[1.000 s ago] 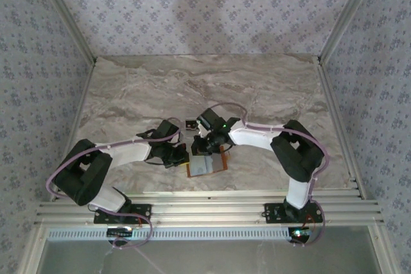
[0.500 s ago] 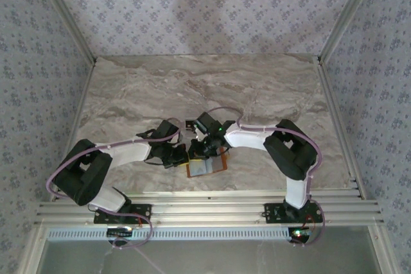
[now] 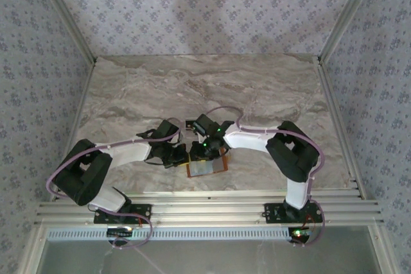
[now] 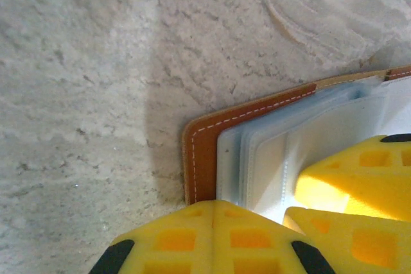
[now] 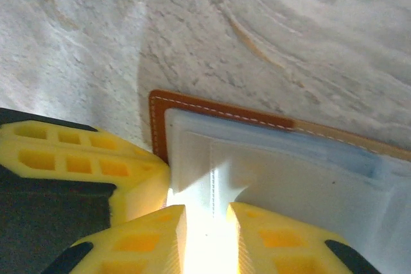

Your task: Take the credit cards out of the card holder

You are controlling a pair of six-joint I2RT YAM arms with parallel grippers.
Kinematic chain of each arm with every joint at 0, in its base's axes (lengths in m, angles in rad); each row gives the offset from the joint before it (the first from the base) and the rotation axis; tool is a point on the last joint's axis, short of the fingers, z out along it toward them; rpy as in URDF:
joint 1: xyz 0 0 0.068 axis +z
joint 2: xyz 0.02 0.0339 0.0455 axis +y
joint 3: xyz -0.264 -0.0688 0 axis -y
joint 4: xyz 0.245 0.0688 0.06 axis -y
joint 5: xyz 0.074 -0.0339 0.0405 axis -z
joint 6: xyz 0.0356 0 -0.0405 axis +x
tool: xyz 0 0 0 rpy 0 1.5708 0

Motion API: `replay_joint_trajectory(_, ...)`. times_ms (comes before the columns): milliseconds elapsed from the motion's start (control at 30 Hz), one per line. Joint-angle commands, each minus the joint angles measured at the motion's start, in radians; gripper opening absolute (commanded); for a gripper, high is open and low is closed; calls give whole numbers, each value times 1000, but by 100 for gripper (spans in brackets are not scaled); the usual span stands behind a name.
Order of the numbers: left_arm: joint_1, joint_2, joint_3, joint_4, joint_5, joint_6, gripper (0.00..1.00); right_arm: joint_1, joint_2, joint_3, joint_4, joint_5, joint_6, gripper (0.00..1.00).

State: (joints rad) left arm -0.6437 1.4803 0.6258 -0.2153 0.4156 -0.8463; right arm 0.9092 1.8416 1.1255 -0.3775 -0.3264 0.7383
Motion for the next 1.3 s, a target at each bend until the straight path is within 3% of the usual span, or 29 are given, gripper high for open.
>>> replay_joint_trajectory(0, -7, -2, 14, -46, -16, 19, 0, 15, -5, 16, -166, 118, -23, 29)
replay_joint_trajectory(200, -7, -2, 17, -47, -14, 21, 0, 38, -13, 58, -260, 210, -46, 38)
replay_joint_trajectory(567, -7, -6, 11, -45, -14, 21, 0, 70, -22, 159, -421, 396, -62, 47)
replay_joint_trajectory(1267, -8, -14, 24, -65, -17, 37, 0, 69, -54, 98, -540, 541, -51, 46)
